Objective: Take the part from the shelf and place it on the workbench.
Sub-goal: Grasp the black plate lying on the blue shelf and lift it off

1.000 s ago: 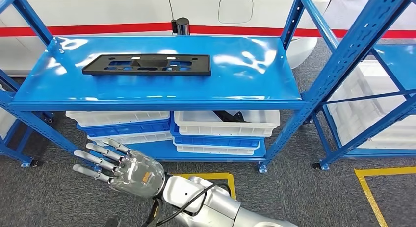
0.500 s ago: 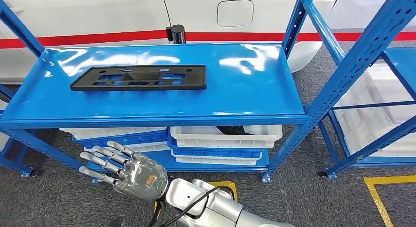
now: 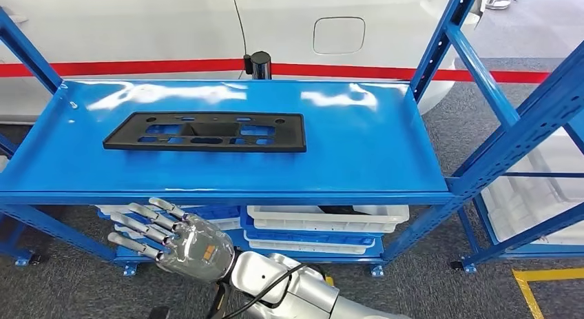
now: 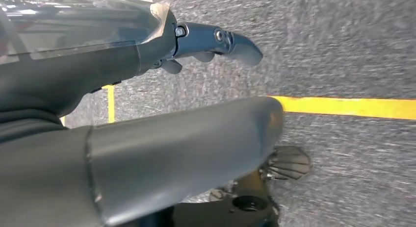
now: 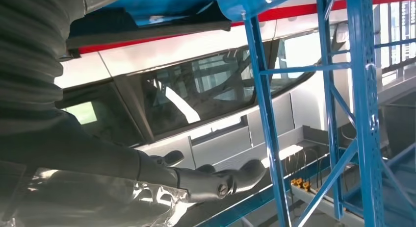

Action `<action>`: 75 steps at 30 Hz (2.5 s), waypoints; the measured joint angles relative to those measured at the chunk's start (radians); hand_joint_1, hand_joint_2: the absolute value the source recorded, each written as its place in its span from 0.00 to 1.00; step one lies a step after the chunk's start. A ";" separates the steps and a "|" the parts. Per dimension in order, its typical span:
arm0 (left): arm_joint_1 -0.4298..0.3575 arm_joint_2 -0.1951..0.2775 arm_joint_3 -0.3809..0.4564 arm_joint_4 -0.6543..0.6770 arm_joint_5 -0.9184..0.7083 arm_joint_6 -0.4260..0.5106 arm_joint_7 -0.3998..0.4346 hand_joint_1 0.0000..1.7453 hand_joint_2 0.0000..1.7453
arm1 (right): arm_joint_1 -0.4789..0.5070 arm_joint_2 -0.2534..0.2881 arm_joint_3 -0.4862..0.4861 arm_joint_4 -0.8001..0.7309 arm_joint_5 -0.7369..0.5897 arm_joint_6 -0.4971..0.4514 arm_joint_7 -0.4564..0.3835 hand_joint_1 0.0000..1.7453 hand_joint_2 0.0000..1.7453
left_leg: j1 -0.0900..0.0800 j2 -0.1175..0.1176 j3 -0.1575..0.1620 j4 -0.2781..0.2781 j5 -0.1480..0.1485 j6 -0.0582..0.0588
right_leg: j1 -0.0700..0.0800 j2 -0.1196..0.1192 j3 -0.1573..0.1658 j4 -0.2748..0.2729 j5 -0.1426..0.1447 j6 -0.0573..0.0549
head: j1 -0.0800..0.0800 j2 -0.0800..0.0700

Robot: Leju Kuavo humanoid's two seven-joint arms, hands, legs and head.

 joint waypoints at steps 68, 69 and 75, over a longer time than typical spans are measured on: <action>0.002 -0.004 0.016 0.001 -0.042 0.061 -0.013 0.00 0.00 | -0.110 -0.045 -0.377 0.350 0.174 0.031 0.561 0.87 1.00 | -0.008 -0.003 0.010 -0.012 0.000 -0.028 | 0.004 0.001 -0.008 -0.132 0.091 -0.025 | -0.004 0.000; 0.002 -0.005 0.016 0.001 -0.042 0.062 -0.014 0.00 0.00 | -0.110 -0.048 -0.379 0.352 0.183 0.035 0.572 0.93 1.00 | -0.008 -0.003 0.010 -0.012 0.000 -0.028 | 0.004 0.001 -0.008 -0.132 0.091 -0.025 | -0.004 0.000; 0.000 -0.006 0.017 0.001 -0.043 0.070 -0.018 0.00 0.00 | -0.109 -0.058 -0.396 0.361 0.198 0.045 0.585 0.99 1.00 | -0.008 -0.003 0.010 -0.012 0.000 -0.028 | 0.004 0.001 -0.008 -0.132 0.091 -0.025 | -0.004 0.000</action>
